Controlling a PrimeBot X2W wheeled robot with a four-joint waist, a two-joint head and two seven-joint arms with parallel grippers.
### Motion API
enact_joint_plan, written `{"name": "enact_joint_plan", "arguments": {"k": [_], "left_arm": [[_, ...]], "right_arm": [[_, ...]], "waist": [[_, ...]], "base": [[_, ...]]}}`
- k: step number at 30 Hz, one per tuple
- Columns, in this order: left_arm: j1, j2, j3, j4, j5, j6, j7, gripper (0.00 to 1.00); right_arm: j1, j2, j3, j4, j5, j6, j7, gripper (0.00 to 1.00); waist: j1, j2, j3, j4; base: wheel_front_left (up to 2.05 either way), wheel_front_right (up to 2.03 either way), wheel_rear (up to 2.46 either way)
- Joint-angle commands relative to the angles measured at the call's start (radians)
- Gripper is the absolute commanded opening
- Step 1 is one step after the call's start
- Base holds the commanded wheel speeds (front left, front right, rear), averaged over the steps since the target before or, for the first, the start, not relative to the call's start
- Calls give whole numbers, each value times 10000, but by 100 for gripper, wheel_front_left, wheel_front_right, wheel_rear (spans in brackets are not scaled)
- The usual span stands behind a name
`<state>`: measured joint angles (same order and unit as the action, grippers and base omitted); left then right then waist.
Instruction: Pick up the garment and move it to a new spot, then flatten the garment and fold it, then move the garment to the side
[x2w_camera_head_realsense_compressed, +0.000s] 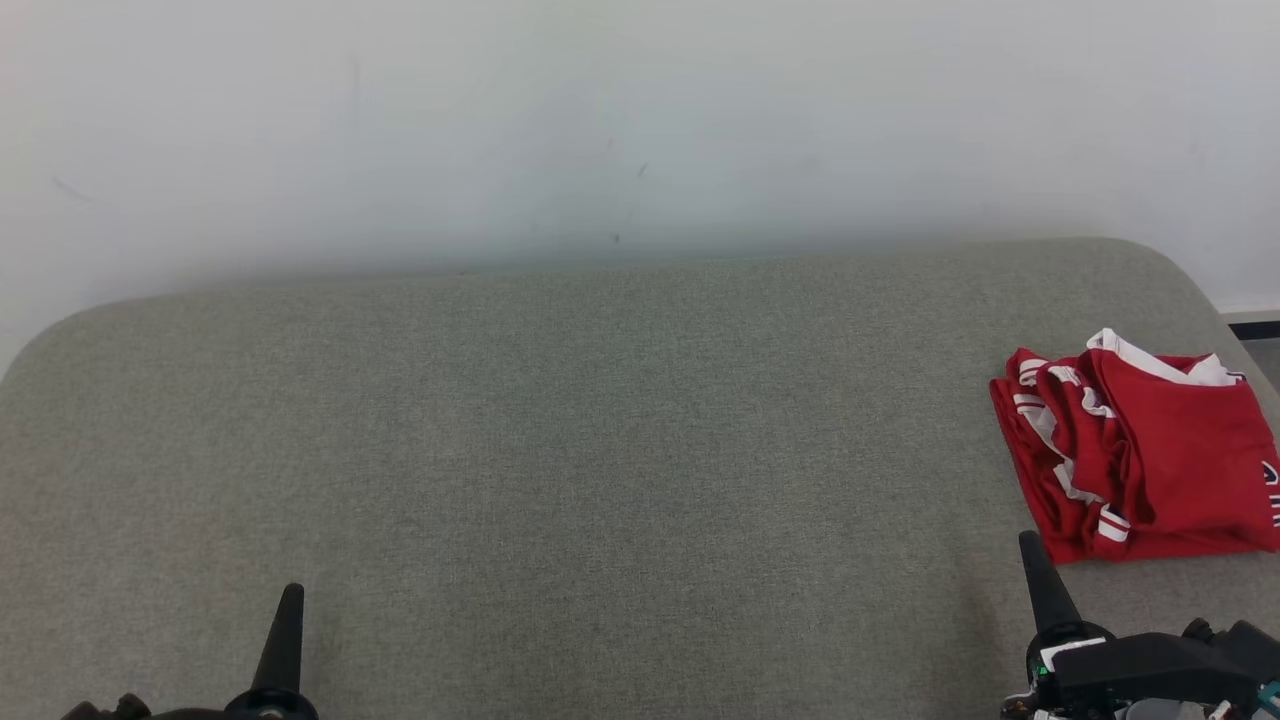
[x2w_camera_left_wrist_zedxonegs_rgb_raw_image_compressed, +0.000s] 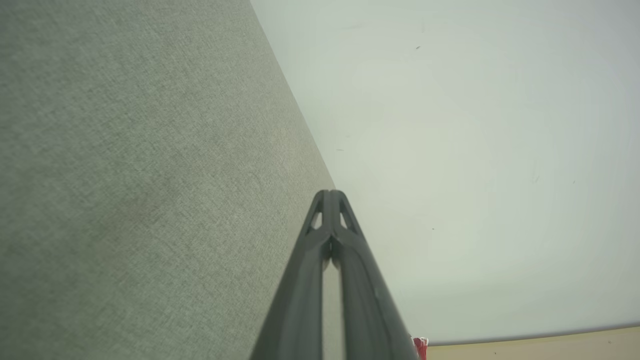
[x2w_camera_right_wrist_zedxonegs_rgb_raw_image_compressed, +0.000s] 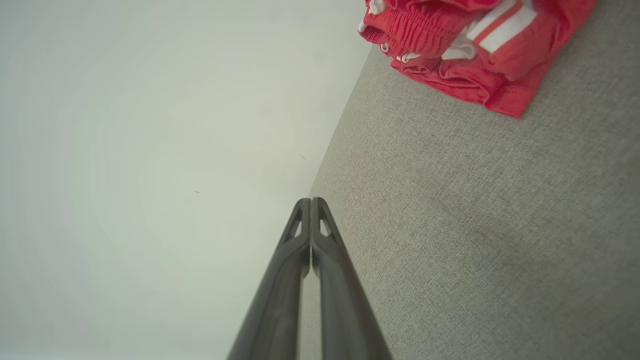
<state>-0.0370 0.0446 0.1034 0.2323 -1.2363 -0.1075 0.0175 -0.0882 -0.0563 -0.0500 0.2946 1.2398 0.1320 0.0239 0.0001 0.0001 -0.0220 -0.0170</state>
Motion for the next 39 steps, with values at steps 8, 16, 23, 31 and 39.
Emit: {"name": "enact_joint_plan", "arguments": {"k": [8,16,23,31,39], "left_arm": [[-317,61,47,-17,-819,-94,206,0],[-431,64,63,16,-1478,-139,376,0],[-498,68,78,46,-2020,-180,526,0],[-591,71,92,75,-2519,-185,655,0],[-670,76,107,107,-3146,-233,822,0]], "right_arm": [[-193,14,-166,-185,787,-16,199,0],[-203,27,-279,-264,1442,-18,365,0],[-202,37,-373,-330,1983,-19,485,0],[-215,46,-458,-391,2512,-20,628,0],[-225,60,-565,-453,3134,-22,772,0]], "waist": [[-1,-1,40,28],[-1,-1,80,55],[-1,-1,116,79],[-1,-1,152,103],[-1,-1,197,134]], "base": [[0,0,0],[0,0,0],[0,0,0],[0,0,0],[0,0,0]]}}
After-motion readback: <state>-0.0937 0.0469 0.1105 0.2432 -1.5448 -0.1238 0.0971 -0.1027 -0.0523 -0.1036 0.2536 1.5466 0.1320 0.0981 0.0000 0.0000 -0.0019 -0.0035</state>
